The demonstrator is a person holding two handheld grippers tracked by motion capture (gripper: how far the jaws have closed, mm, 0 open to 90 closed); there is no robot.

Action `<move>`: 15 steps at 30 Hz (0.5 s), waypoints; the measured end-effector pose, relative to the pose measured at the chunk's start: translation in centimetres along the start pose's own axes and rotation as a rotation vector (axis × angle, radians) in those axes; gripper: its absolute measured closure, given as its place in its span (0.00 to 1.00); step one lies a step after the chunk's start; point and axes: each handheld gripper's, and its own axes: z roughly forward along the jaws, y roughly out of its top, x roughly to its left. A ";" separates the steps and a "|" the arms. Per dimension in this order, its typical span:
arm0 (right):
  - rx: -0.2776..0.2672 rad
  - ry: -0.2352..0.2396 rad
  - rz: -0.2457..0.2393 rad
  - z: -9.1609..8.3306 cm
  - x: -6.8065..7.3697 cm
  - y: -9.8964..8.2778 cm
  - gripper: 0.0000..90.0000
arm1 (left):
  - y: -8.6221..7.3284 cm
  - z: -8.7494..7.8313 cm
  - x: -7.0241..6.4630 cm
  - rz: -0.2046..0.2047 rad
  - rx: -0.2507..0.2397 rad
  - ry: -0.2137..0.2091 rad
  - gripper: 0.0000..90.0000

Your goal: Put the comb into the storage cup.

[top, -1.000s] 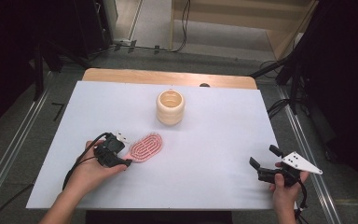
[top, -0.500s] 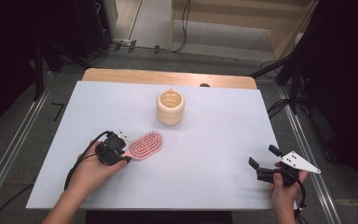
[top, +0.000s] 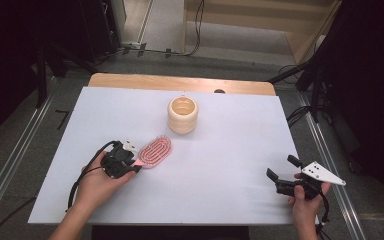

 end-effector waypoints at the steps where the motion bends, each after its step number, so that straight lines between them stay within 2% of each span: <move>1: -0.002 0.006 0.001 0.0 0.1 0.1 0.00 | 0.1 -0.1 -0.1 -0.005 -0.012 -0.009 0.78; 7: 0.000 0.030 -0.022 0.2 1.0 0.9 0.00 | 0.0 -0.3 -0.3 0.009 -0.062 -0.014 0.78; 12: -0.005 0.052 -0.020 0.4 1.9 1.8 0.00 | 0.1 -1.1 -0.4 -0.011 -0.131 -0.030 0.78; 15: -0.008 0.068 -0.025 0.6 2.4 2.3 0.00 | 0.2 -1.4 -0.5 -0.005 -0.172 -0.030 0.78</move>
